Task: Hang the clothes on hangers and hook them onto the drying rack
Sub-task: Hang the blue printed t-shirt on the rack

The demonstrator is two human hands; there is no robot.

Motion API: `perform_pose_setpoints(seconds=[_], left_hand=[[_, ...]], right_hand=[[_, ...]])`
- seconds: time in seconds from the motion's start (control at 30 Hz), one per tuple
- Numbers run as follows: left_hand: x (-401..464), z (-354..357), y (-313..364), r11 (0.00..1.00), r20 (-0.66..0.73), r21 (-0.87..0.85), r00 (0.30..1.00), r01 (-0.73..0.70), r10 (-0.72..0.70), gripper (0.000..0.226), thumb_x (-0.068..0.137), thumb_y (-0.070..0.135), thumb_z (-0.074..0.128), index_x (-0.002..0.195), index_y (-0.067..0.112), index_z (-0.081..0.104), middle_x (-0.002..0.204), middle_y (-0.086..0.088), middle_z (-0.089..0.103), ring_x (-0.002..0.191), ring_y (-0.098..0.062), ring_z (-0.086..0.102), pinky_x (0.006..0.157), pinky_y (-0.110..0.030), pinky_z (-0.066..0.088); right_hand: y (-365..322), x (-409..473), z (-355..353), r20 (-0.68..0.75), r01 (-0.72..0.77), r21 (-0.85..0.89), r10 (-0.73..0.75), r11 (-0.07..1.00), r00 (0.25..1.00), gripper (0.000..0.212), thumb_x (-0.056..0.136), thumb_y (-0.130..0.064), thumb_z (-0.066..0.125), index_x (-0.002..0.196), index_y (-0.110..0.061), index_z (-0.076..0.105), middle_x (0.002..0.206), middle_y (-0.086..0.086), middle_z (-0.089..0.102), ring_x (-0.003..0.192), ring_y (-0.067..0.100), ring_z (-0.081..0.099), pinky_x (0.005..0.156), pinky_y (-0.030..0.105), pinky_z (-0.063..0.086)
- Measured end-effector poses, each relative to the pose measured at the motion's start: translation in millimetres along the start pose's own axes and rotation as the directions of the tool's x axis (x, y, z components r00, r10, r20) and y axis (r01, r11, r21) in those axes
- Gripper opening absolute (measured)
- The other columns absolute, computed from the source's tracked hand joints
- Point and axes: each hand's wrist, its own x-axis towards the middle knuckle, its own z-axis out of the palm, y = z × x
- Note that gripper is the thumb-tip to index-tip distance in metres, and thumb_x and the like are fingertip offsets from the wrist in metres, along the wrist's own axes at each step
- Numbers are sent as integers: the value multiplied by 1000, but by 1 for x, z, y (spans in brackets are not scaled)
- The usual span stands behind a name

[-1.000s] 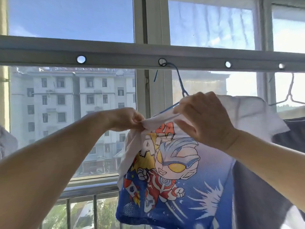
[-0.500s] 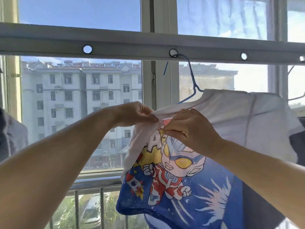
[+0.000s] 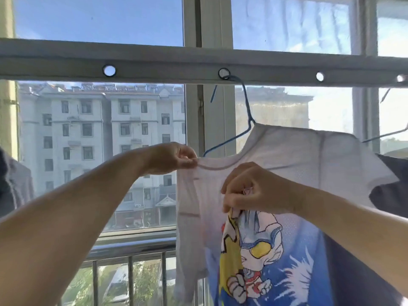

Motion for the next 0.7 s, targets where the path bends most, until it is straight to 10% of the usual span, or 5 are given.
perform_pose_setpoints(seconds=[0.17,0.33,0.47,0.7], left_hand=[[4,3,2,999,-11,16,999,-30,30,15,89,25,56,100,19,65,103,2,67,98,-13,60,93,-29,43],[9,3,5,992,-77,55,990,-114,118,10,85,12,62,90,14,70,87,-3,70,80,-13,60,81,-20,45],[9,0,8,979,-153,94,970,-178,191,11,82,11,65,90,18,69,78,7,66,74,-7,58,69,-9,43],[10,-6,15,953,-279,-147,936,-264,216,31,87,2,55,109,23,59,99,5,67,84,-3,63,68,-9,49]], right_hand=[[4,3,-7,-250,70,-226,-127,972,960,47,79,-65,47,59,-25,63,54,-5,60,49,9,51,67,27,46],[-4,6,-29,-569,-177,-716,-416,676,710,30,84,-39,54,70,-15,64,73,0,65,73,21,58,76,35,35],[-12,14,-38,-664,-364,-497,-75,788,744,35,86,-39,57,112,-15,54,111,4,64,101,26,59,91,37,38],[-5,20,-37,-666,-303,-246,66,921,743,26,90,-25,57,114,-18,50,85,-12,56,75,11,55,66,25,41]])
